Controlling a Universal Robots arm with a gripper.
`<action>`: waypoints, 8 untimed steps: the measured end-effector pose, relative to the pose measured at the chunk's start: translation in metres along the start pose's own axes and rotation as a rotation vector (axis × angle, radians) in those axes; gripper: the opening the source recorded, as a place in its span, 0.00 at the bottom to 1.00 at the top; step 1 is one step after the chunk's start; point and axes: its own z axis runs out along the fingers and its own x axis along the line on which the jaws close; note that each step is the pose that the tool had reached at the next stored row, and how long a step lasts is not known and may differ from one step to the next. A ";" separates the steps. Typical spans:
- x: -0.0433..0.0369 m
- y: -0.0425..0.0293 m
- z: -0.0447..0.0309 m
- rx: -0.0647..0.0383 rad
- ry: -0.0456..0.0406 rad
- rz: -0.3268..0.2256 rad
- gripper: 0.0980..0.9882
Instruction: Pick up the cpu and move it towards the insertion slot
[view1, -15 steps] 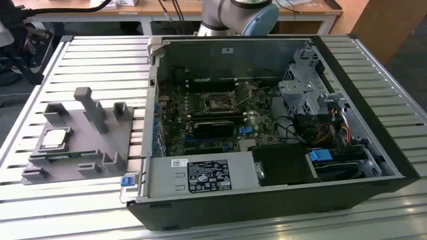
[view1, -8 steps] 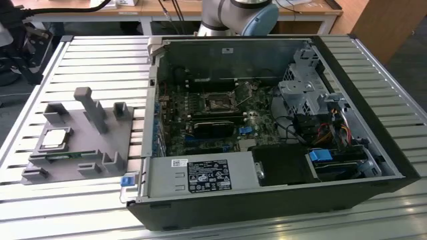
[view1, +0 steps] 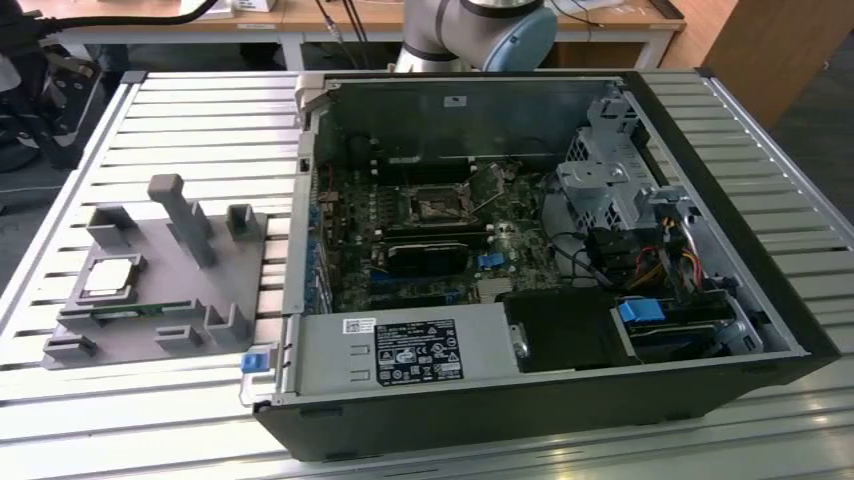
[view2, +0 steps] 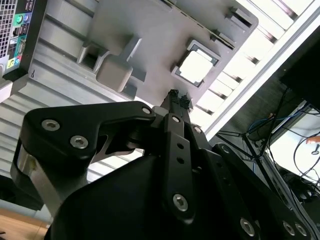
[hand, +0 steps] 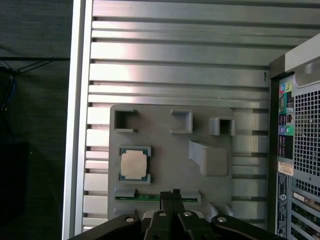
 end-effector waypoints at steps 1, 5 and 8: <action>0.0003 0.0000 0.0000 0.000 -0.0001 0.000 0.01; 0.0015 0.0000 0.0001 0.000 -0.0001 0.000 0.01; 0.0025 0.0000 0.0002 0.000 -0.0001 0.000 0.01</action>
